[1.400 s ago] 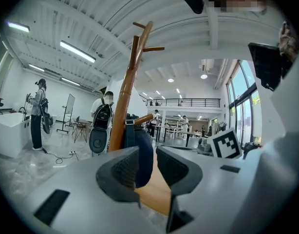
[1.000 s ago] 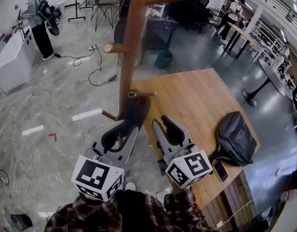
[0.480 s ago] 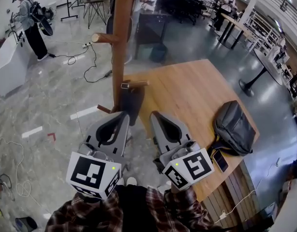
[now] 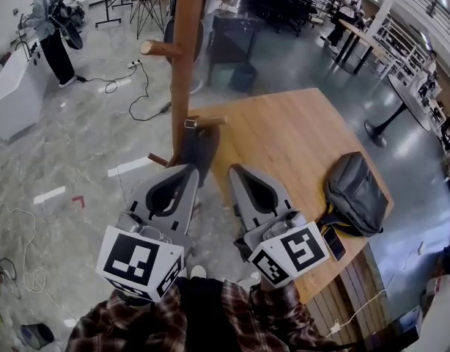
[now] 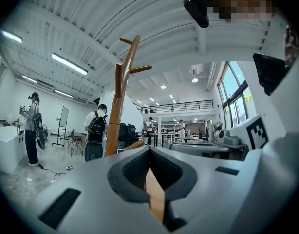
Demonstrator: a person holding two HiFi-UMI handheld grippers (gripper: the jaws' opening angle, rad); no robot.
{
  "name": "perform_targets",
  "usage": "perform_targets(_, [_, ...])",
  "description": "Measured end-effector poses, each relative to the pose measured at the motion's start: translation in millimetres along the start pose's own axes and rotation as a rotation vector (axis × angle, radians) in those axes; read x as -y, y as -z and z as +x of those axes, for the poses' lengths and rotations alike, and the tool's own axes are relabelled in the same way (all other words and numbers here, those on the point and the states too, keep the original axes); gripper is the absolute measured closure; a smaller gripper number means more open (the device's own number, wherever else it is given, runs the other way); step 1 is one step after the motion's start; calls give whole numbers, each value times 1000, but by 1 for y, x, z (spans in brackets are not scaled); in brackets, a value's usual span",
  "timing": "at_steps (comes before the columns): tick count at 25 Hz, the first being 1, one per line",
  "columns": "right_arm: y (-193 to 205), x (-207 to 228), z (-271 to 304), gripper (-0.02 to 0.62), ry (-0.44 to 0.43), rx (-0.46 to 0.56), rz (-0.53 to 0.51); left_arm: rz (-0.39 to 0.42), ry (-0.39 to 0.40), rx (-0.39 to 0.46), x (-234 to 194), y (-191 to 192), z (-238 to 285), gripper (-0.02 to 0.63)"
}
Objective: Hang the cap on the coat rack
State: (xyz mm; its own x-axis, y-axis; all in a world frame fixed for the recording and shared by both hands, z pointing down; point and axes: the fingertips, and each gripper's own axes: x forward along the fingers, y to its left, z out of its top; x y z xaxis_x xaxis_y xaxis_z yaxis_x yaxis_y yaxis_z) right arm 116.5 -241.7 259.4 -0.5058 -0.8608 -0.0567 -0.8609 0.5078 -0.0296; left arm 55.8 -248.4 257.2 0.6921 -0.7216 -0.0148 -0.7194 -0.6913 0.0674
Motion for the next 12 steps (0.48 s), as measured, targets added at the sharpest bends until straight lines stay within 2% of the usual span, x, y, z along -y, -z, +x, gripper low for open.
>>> perform_targets(12, [2,1,-2,584,-6,-7,-1,1,-8,-3,4,2,0,595])
